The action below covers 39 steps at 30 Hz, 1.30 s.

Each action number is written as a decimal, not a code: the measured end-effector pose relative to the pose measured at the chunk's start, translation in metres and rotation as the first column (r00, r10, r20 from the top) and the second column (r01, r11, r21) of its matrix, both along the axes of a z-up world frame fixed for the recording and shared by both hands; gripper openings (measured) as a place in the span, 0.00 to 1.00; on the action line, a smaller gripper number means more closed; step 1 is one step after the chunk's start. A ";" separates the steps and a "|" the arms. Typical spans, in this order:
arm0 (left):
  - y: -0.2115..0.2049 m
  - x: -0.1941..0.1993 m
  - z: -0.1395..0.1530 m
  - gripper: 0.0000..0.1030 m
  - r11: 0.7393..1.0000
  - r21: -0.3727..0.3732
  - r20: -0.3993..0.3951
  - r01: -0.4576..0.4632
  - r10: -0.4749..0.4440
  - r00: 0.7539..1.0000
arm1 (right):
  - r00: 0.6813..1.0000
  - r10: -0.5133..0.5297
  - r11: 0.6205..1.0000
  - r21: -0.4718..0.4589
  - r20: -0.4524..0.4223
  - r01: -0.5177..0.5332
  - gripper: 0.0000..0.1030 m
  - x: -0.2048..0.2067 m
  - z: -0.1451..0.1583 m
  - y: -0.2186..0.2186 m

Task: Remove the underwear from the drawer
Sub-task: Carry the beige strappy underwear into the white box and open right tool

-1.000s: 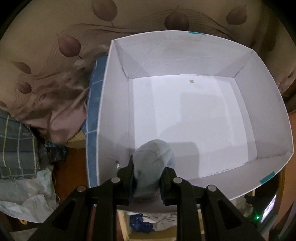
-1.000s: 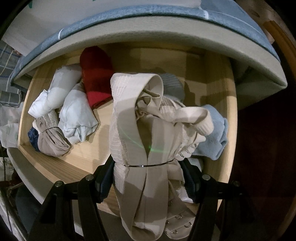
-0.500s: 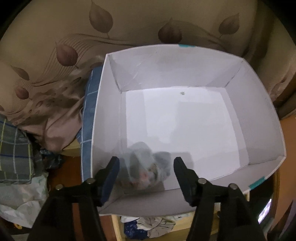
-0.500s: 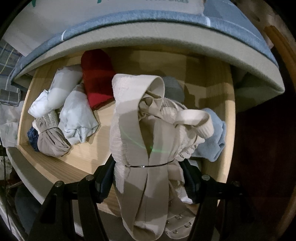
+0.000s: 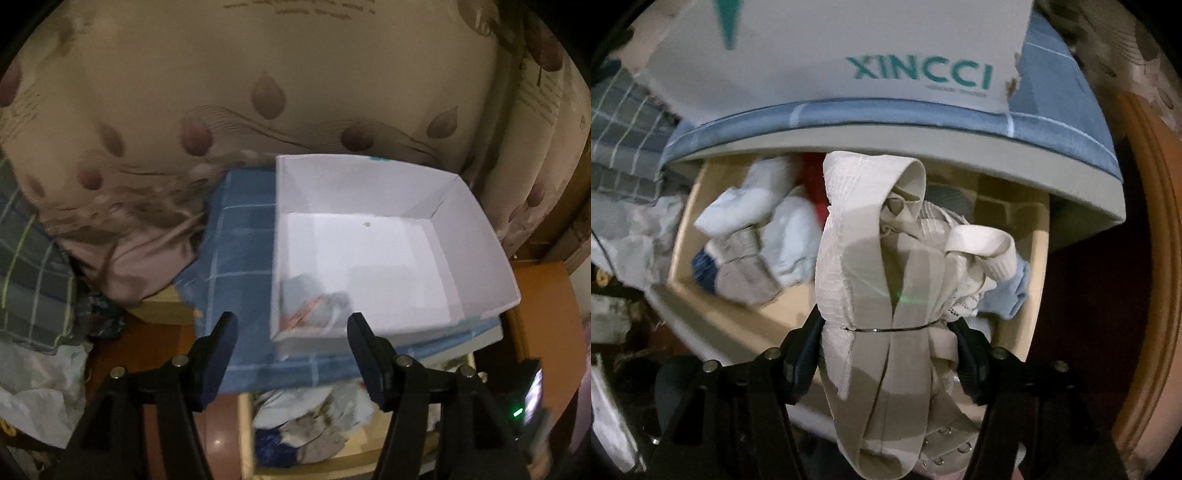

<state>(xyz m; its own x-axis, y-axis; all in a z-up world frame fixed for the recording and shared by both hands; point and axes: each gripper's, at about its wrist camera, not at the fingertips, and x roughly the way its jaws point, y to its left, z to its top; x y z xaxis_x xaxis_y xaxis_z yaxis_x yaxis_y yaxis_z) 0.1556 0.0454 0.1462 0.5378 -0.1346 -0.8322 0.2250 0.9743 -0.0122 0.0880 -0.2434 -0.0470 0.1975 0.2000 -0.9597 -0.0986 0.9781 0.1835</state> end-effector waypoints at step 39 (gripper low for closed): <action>0.053 -0.081 -0.154 0.61 0.985 0.168 -0.086 -0.034 0.049 0.995 | 0.994 0.001 0.952 -0.303 0.105 0.031 0.61 0.207 0.102 0.017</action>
